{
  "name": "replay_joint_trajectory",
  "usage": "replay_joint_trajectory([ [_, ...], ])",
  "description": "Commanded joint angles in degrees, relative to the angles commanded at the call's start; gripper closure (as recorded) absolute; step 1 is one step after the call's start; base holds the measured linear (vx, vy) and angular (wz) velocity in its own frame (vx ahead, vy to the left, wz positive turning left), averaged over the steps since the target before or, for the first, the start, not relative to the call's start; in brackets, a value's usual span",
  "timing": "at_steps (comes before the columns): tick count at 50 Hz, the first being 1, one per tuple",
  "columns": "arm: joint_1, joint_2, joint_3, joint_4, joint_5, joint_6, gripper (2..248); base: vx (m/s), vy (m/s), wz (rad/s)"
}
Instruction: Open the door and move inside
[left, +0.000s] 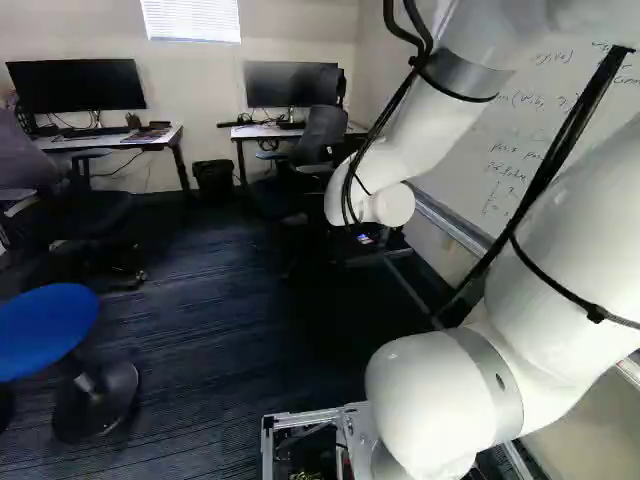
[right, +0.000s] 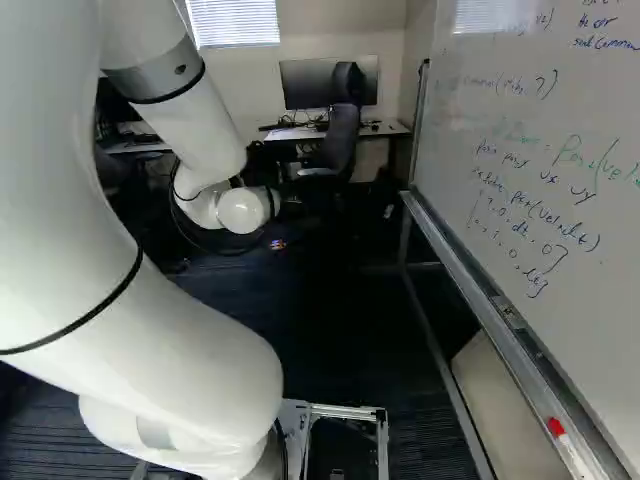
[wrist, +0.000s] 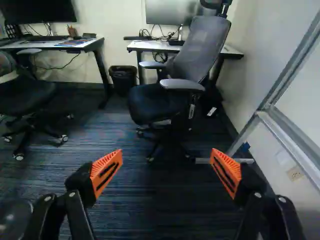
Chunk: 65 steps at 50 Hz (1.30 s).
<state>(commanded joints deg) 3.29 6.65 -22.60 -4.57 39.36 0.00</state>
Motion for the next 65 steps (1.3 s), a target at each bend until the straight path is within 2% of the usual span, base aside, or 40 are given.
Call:
replay_joint_trajectory([
  [17, -0.6, 1.7, 3.3, 0.9, 2.0, 0.0, 3, 0.0, 0.0, 0.0],
  [46, -2.3, 6.4, 12.1, 3.1, 7.3, 0.0, 3, 0.0, 0.0, 0.0],
  [65, -3.0, 8.5, 16.0, 4.2, 9.7, 0.0, 3, 0.0, 0.0, 0.0],
])
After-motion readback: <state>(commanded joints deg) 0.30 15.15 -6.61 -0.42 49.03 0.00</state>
